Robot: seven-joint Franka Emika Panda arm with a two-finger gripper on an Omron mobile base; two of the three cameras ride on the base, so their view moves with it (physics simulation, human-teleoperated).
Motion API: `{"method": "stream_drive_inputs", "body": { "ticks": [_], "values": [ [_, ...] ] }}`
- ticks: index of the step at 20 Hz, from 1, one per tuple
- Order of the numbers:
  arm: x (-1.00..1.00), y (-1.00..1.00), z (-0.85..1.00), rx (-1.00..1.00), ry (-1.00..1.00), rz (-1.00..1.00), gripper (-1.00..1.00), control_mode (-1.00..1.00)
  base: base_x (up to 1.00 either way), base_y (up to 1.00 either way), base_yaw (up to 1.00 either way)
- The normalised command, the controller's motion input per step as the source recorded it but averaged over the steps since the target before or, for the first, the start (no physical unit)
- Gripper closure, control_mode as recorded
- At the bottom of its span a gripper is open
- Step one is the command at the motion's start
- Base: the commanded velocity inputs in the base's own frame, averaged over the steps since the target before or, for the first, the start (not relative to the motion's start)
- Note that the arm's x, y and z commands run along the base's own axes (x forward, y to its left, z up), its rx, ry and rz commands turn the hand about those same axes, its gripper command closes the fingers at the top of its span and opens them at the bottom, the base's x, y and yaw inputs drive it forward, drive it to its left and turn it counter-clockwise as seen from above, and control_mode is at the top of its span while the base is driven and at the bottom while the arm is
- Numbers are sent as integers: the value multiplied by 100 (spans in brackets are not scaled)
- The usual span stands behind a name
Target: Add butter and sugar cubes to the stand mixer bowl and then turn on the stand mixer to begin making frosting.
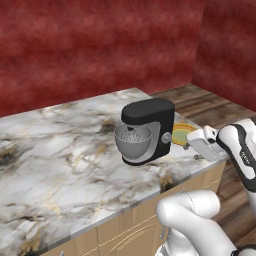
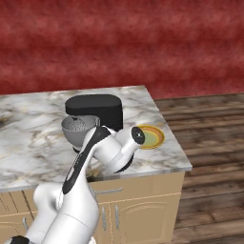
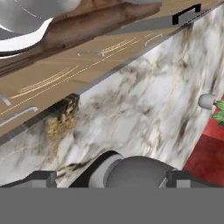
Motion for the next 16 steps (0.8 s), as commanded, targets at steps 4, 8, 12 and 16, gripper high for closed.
{"method": "stream_drive_inputs", "body": {
  "ticks": [4,8,12,16],
  "values": [
    [33,0,0,0,0,0,-100,-100,0,0,0],
    [25,0,-1,0,0,0,-100,-100,0,0,0],
    [11,0,-6,0,0,0,-100,-100,0,0,0],
    [9,0,-6,0,0,0,-100,-100,0,0,0]
  ]
}}
